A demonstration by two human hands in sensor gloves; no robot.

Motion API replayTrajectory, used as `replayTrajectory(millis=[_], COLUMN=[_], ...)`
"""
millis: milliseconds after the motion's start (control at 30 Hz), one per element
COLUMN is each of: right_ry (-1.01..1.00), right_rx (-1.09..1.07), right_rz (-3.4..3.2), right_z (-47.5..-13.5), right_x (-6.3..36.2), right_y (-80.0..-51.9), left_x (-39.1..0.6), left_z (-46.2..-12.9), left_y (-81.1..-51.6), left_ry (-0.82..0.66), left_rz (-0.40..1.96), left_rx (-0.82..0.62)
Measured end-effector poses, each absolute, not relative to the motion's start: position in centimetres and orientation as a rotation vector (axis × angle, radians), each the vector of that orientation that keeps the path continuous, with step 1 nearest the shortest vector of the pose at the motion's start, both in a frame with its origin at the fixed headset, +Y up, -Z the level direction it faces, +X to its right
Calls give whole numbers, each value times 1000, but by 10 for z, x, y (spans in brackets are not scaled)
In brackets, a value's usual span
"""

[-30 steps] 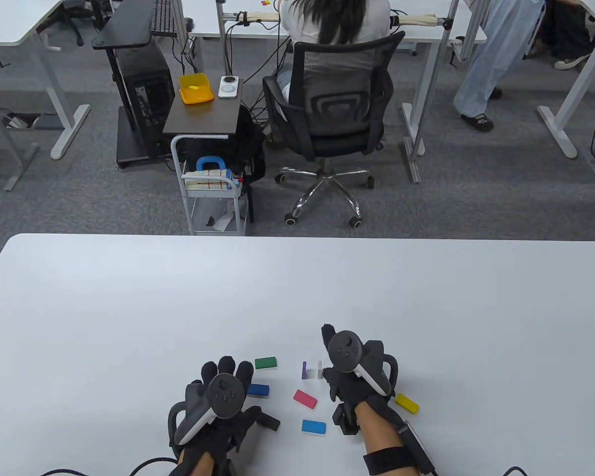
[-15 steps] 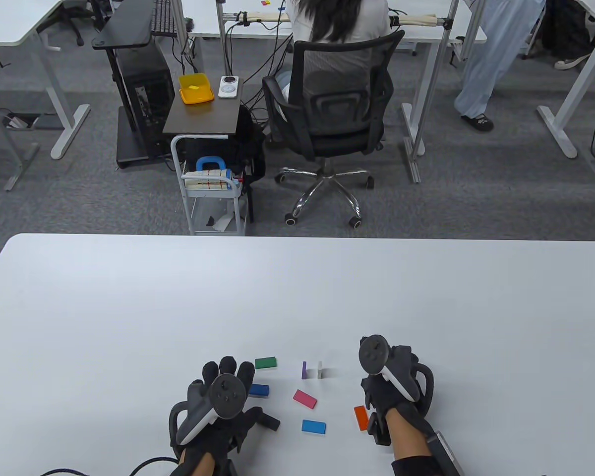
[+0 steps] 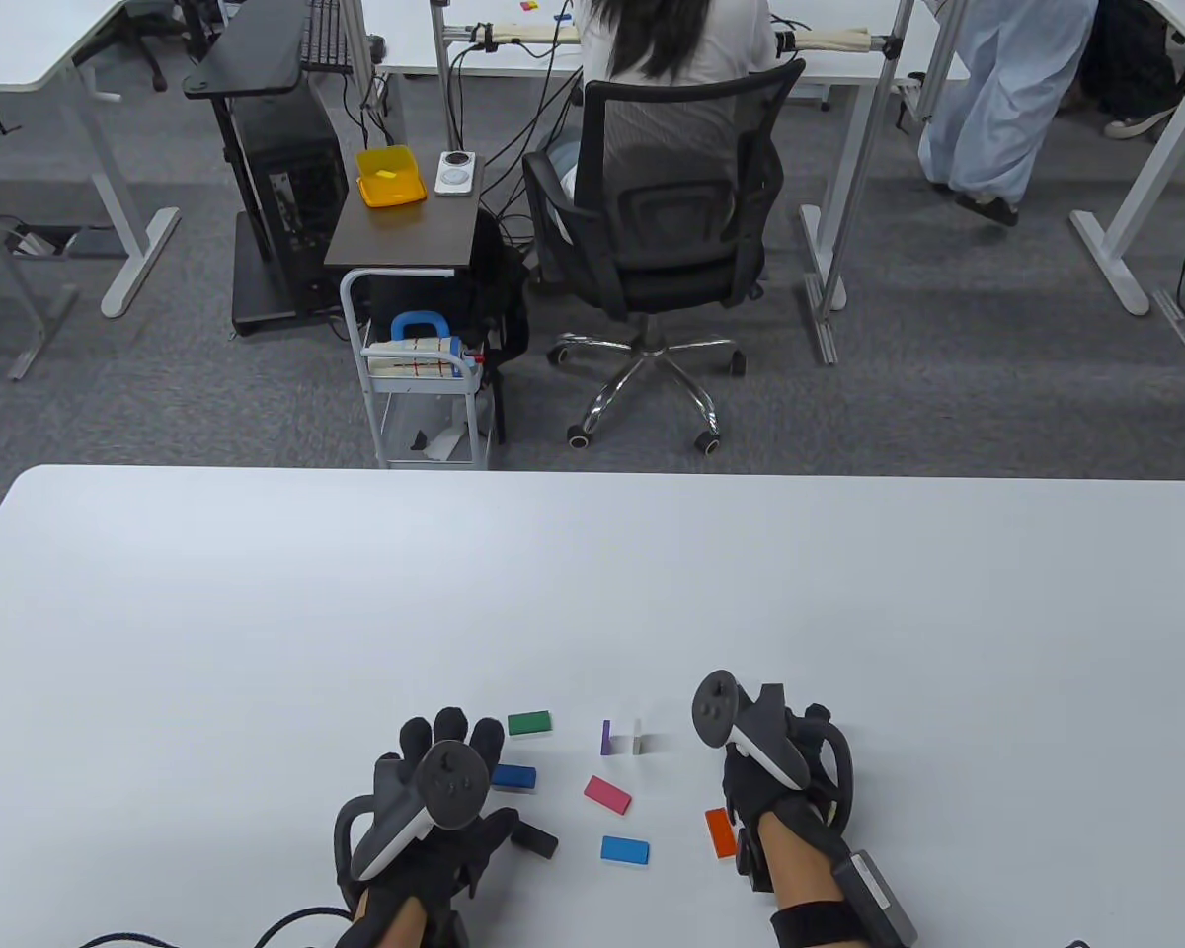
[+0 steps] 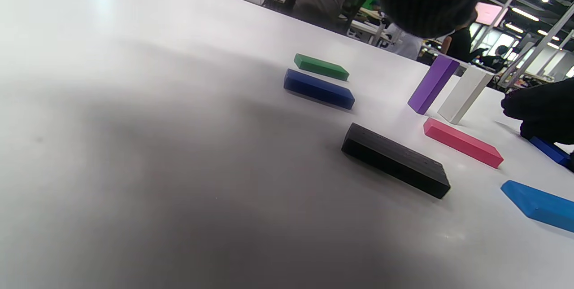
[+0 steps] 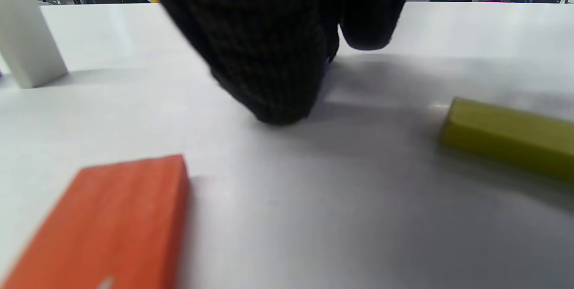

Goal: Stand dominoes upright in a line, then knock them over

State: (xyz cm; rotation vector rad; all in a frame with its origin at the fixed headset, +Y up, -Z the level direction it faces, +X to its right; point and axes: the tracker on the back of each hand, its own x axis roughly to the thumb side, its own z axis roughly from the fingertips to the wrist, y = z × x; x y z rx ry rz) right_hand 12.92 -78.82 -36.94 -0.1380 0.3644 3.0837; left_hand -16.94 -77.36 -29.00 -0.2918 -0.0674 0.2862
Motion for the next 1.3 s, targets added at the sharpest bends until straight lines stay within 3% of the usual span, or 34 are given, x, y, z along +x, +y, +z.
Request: replayTrajectory(millis=[333, 733, 967, 1300], right_ry=[254, -148, -137, -272], right_rx=[-107, 34, 124, 162], right_rz=[3065, 2911, 2783, 2702], right_z=[-363, -349, -346, -340], right_x=[132, 120, 115, 111], right_y=[-783, -754, -749, -742], left_x=[-169, -169, -168, -166], left_z=[-289, -288, -288, -287], left_y=[-773, -773, -774, -772], left_ry=[-70, -73, -75, -89], left_rz=[290, 298, 293, 284], left_rx=[-291, -298, -299, -293])
